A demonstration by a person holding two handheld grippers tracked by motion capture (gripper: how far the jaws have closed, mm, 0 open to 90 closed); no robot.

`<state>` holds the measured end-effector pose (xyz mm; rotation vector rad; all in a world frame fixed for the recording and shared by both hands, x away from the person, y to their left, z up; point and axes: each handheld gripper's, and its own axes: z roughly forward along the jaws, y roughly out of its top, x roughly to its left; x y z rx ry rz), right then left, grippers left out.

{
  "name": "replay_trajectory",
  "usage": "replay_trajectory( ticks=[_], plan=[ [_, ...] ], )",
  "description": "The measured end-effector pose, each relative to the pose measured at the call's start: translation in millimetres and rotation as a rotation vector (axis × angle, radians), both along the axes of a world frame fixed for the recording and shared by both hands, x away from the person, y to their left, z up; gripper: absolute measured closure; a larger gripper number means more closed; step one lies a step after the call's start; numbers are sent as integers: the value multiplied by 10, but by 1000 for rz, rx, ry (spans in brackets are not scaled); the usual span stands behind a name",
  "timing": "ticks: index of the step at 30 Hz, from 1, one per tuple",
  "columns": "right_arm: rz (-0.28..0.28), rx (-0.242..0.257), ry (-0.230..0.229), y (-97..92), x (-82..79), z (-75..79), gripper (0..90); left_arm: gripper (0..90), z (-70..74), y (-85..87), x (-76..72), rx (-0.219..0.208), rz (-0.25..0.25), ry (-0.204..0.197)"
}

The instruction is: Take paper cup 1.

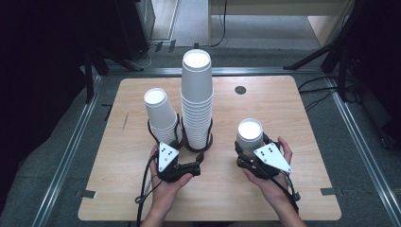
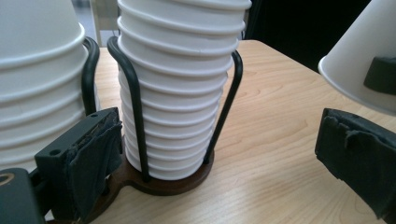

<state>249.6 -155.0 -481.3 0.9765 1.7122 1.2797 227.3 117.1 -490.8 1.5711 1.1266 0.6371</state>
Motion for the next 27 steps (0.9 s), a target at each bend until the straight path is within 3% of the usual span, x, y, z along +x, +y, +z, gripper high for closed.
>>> replay_trajectory(
  ticks=[6, 12, 16, 17, 22, 27],
  plan=[
    [9, -44, 7, 9, -51, -138, 181, 9, -10, -27, -8, -10, -19, 0],
    [28, -130, -20, 77, -108, -241, 181, 9, -13, -67, -72, 29, -68, 0],
    [35, -175, -30, 134, -144, -291, 181, 10, 32, -62, -106, -9, -88, 2],
    [36, -221, -52, 172, -163, -311, 182, 10, 57, -81, -125, -8, -105, -4],
    [43, -330, -105, 275, -215, -366, 181, 10, 92, -116, -148, -20, -140, -3],
    [51, -385, -132, 349, -243, -396, 181, 10, 104, -157, -155, -29, -182, 9]
  ],
)
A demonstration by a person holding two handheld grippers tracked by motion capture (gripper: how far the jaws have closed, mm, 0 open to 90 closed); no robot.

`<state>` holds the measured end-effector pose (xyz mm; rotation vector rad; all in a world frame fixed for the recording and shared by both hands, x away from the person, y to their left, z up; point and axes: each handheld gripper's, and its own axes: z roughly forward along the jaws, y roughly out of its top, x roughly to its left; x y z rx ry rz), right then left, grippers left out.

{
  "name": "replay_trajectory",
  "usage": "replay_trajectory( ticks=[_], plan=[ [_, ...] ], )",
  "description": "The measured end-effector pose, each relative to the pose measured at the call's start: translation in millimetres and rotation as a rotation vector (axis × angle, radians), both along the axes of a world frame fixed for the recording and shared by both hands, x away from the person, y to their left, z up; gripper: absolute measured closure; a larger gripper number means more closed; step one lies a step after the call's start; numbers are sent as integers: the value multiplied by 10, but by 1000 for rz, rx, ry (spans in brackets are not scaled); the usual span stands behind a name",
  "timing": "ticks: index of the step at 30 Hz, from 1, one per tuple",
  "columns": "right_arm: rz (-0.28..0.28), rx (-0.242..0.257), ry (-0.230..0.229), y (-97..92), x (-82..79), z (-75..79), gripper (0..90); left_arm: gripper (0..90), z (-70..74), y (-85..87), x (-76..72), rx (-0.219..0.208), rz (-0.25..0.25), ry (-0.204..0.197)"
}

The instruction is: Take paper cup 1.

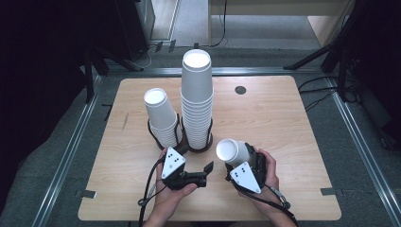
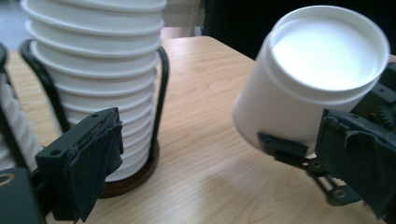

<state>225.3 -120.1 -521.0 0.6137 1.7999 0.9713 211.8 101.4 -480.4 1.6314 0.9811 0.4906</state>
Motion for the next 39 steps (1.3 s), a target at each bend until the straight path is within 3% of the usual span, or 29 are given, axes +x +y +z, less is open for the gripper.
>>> replay_trajectory(
  ticks=[5, 10, 20, 26, 32, 39],
  plan=[
    [17, -61, -27, 80, -39, -40, 181, 10, -1, -76, -17, 16, -50, 6],
    [33, -90, -32, 129, -63, -63, 180, 12, 0, -113, -27, 23, -86, 7],
    [95, -111, -48, 194, -121, -59, 178, 61, -26, -158, -28, 46, -160, 8],
    [162, -139, -57, 251, -175, -84, 175, 135, -33, -185, -49, 86, -193, -21],
    [193, -143, -66, 256, -196, -94, 169, 192, -18, -178, -66, 78, -208, -32],
    [199, -156, -85, 246, -206, -108, 156, 196, -19, -160, -45, 59, -218, -11]
  ],
)
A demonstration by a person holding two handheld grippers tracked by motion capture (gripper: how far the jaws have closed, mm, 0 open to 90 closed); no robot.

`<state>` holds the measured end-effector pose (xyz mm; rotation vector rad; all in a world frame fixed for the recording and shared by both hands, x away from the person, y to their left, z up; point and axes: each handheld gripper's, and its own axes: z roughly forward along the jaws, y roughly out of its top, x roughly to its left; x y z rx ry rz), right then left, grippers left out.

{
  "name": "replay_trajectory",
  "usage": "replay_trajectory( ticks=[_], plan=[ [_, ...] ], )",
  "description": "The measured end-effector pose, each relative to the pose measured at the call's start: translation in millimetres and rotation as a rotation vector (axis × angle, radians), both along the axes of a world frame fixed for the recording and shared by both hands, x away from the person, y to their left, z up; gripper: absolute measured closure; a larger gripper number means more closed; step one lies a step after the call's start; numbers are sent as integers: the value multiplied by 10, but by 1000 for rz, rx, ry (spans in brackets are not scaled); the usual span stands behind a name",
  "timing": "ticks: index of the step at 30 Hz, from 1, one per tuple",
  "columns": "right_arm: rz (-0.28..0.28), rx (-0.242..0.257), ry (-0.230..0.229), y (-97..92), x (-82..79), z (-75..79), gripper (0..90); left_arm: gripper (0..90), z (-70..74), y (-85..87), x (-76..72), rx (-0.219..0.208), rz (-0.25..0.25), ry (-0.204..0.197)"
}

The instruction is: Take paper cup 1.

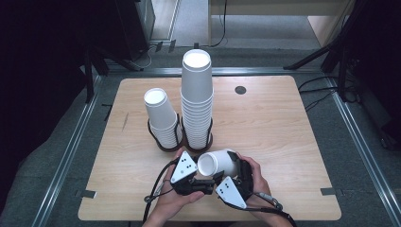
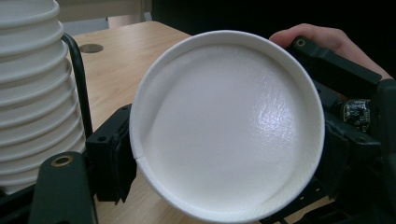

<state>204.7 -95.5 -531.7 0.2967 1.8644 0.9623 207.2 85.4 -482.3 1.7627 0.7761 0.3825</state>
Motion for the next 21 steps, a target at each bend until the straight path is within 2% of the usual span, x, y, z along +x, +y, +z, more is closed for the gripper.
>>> replay_trajectory(
  ticks=[6, 10, 13, 18, 20, 21],
  plan=[
    [-15, -12, -13, 19, -1, -2, 125, 214, -5, 13, 4, -5, 3, 2],
    [-21, -27, -40, 35, -8, -3, 115, 220, -1, 50, 33, -42, 6, 34],
    [-22, -30, -49, 32, -14, 11, 111, 220, 4, 65, 28, -47, 3, 27],
    [-20, -27, -39, 28, -19, 27, 102, 225, 3, 65, 18, -57, 10, 18],
    [-27, -30, -37, 22, -26, 30, 88, 227, 5, 90, 19, -56, 44, 3],
    [-29, -32, -37, 17, -27, 33, 83, 228, 7, 110, 25, -71, 57, 3]
  ],
)
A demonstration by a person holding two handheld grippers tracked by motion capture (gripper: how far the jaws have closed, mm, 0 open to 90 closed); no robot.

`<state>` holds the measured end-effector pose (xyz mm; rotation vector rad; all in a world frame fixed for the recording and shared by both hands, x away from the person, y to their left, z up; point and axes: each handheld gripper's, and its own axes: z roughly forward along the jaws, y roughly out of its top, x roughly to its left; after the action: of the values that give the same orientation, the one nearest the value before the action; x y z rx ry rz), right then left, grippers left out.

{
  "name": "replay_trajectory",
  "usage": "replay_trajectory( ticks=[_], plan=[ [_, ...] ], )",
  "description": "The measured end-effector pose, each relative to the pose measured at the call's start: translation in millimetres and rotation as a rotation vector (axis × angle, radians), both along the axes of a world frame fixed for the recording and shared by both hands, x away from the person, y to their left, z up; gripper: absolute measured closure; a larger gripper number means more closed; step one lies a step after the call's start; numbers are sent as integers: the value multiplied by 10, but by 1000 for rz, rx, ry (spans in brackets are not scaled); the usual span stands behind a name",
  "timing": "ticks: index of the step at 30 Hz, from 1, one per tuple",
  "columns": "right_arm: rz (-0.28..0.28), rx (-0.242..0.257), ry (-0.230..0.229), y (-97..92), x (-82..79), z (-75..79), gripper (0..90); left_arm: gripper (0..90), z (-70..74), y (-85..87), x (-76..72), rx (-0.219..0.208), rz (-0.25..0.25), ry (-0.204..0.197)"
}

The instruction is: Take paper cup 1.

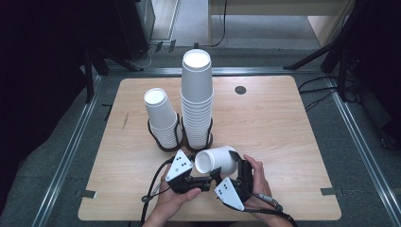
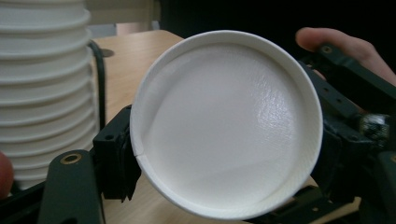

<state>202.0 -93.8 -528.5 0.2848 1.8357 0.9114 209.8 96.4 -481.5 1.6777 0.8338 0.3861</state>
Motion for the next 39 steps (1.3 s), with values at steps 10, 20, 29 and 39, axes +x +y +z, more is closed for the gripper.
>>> replay_trajectory(
  ticks=[10, 20, 29, 39],
  plan=[
    [-4, 63, 69, -46, -68, 37, 7, 230, 20, 129, -3, -47, 96, -63],
    [-89, 233, 233, -166, -186, 136, 1, 229, 39, 182, -12, -120, 116, -102],
    [-178, 352, 285, -241, -184, 220, 31, 228, 15, 133, 13, -124, 140, -139],
    [-223, 656, 502, -422, -114, 398, 0, 227, -8, 73, 35, -146, 147, -174]
  ],
)
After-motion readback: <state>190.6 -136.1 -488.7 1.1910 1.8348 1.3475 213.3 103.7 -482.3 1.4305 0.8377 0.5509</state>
